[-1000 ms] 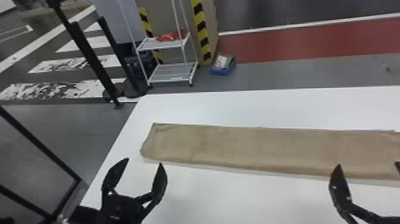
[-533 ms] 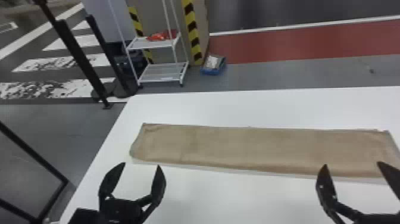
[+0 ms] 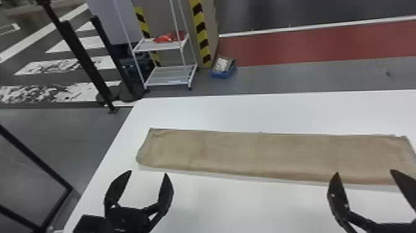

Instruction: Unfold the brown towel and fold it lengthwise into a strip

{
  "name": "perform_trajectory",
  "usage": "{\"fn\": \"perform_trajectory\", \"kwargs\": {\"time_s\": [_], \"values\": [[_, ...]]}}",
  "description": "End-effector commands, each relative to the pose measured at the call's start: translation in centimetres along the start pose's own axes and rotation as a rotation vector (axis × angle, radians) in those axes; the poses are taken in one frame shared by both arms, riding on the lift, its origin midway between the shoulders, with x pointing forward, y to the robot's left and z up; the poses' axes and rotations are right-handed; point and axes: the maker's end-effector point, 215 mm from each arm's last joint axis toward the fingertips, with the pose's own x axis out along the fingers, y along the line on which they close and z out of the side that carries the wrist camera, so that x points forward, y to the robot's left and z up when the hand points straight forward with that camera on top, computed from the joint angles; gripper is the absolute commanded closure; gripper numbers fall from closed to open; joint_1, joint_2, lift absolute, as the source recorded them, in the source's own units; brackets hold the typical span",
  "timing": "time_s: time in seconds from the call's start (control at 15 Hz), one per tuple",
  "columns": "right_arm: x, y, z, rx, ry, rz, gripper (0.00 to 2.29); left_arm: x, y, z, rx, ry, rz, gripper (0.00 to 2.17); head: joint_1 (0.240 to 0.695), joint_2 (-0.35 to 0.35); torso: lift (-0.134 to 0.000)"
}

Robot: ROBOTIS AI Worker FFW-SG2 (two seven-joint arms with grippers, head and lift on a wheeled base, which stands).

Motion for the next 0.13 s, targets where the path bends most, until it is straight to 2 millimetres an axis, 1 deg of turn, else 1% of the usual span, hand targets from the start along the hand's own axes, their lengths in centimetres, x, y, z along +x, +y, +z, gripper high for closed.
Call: {"fn": "perform_trajectory", "kwargs": {"time_s": [0.0, 0.07], "values": [[-0.02, 0.25, -0.24, 0.007, 0.009, 0.001, 0.08, 0.04, 0.02, -0.08, -0.002, 0.005, 0.002, 0.04, 0.695, 0.28, -0.126], [-0.03, 0.33, -0.5, 0.008, 0.018, 0.002, 0.08, 0.04, 0.01, -0.26, -0.003, 0.011, 0.002, 0.04, 0.695, 0.281, -0.126]]}}
